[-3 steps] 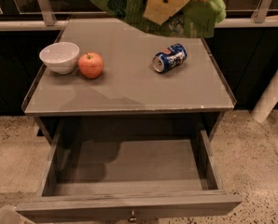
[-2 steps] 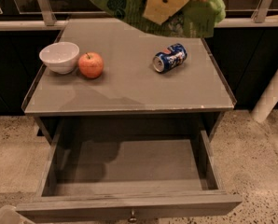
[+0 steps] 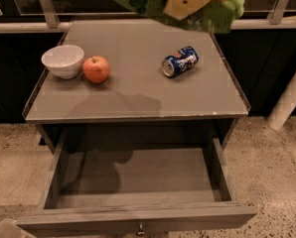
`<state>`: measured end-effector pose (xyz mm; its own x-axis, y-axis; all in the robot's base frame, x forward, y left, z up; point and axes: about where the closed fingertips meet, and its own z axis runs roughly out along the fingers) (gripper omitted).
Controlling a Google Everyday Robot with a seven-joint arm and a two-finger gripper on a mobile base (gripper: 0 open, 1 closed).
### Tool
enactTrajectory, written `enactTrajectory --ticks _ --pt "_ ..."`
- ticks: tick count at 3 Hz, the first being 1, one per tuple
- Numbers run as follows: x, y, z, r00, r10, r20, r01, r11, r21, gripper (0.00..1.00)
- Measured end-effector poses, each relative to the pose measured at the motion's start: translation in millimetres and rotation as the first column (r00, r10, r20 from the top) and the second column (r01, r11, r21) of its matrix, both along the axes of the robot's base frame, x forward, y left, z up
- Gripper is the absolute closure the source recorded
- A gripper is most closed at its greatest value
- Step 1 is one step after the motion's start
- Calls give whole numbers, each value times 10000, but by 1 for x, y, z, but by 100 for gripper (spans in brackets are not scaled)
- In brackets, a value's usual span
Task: Place green rice chip bag into top drawer
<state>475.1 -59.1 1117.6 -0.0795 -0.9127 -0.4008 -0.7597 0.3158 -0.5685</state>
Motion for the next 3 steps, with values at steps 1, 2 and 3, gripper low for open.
enactTrajectory --ticks 1,2,3 --pt "-11 -11 -20 9999 -47 107 47 10000 4 100" --pt "-11 -11 -20 9999 -47 107 47 10000 4 100" --pt "-11 -11 -20 9999 -47 107 47 10000 4 100"
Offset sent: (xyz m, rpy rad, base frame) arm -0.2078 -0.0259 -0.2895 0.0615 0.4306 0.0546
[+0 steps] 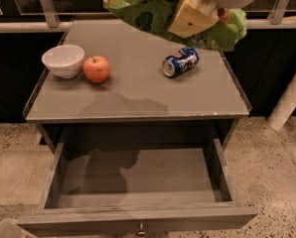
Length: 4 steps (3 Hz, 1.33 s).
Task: Place green rice chip bag into top drawer
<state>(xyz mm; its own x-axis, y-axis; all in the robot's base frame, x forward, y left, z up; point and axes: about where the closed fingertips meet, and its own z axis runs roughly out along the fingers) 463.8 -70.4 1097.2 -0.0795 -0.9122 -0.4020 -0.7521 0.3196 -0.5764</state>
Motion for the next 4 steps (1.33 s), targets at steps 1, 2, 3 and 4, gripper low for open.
enactTrajectory --ticks 1,2,3,4 --pt "0 0 0 10000 0 0 0 10000 0 100" --pt "0 0 0 10000 0 1 0 10000 0 100" --pt "24 0 25 9981 -37 610 41 10000 -61 100" --pt "44 -13 37 9901 29 1406 -28 10000 -9 100"
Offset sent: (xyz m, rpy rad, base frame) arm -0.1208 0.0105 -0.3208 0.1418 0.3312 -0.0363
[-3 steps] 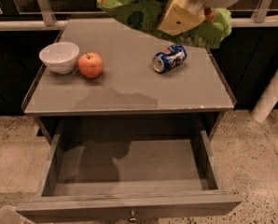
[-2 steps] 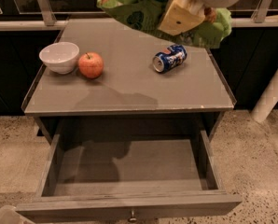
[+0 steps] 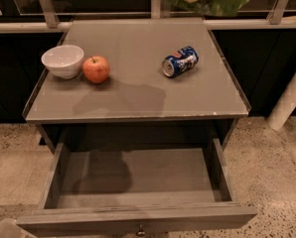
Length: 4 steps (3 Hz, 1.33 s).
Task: Place green rice chip bag into top drawer
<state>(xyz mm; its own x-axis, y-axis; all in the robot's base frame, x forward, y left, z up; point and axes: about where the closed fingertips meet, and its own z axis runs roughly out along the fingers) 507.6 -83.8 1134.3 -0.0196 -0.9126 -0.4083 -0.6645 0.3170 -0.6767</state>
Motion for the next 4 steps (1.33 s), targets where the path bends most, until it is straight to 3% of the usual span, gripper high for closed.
enactTrajectory --ticks 1,2,3,4 --pt "-11 -4 -46 9981 488 -370 -496 9986 -201 100" --pt "-53 -4 -104 9803 1046 -1673 -1107 9935 -280 100" --pt "-95 1 -149 9409 1627 -2969 -1758 9843 -178 100" --pt "-99 4 -155 9350 1712 -3105 -1841 9828 -123 100"
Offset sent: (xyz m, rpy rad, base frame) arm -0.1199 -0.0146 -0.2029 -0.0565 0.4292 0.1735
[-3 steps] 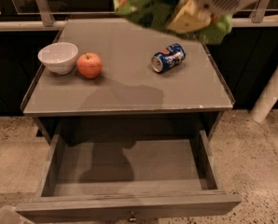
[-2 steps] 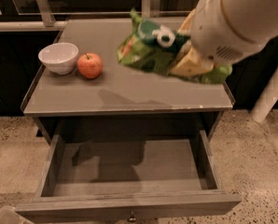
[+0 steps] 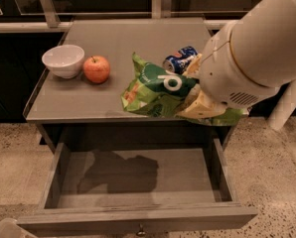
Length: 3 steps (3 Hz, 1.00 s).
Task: Place green rice chip bag into top drawer
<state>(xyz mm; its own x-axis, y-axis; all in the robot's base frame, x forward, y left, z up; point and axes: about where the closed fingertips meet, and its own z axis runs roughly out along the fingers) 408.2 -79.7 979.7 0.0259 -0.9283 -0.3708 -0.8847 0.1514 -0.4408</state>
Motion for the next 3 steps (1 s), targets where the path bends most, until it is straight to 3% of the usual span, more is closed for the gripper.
enactTrajectory --ticks 1,2,3 --pt "-5 5 -4 10000 51 62 -51 10000 -25 100" --pt "-19 7 -23 9996 -171 204 158 9981 603 100" --pt "-21 12 -85 9972 -639 -388 692 9854 1555 100"
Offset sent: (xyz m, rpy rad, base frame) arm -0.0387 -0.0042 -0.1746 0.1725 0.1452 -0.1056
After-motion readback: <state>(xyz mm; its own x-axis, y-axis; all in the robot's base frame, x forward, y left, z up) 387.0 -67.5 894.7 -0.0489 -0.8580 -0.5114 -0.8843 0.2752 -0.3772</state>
